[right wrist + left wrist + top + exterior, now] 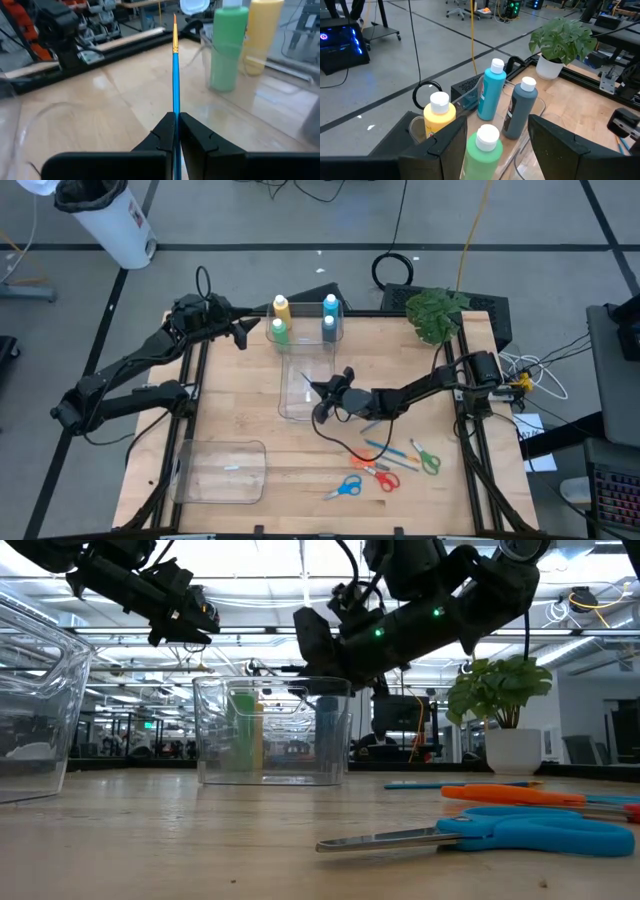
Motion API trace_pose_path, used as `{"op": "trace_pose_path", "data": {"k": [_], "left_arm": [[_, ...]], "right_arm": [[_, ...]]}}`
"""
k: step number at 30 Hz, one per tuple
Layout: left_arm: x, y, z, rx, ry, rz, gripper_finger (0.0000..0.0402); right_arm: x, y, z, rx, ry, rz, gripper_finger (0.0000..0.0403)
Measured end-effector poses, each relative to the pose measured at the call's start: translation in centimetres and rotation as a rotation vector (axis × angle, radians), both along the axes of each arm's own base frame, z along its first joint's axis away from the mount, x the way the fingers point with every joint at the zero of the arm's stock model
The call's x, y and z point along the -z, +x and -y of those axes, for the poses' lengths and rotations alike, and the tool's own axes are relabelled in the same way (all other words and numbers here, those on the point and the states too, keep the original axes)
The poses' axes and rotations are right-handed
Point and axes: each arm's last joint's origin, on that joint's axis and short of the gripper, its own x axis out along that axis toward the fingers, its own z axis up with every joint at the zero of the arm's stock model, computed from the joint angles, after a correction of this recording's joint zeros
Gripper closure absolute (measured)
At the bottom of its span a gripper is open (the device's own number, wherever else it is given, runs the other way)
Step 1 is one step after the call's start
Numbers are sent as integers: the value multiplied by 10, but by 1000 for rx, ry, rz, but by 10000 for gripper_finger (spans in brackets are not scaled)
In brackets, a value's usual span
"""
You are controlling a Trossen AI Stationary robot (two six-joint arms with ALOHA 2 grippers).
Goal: Pick & Place Paint Supplies
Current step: Put the blue paintbrush into the middle transparent bin
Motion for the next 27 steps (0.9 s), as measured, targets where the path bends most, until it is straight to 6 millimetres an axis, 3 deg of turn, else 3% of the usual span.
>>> {"op": "trace_pose_path", "data": {"k": [11, 22, 27], "left_arm": [[0, 0, 0, 0, 0, 0, 188], [0, 0, 0, 0, 0, 0, 188], [0, 0, 0, 0, 0, 0, 188]], "right_arm": [[5, -1, 2, 16, 50, -22, 382], [5, -1, 2, -8, -18, -60, 255], [-13, -5, 1, -33, -95, -65, 217]]}}
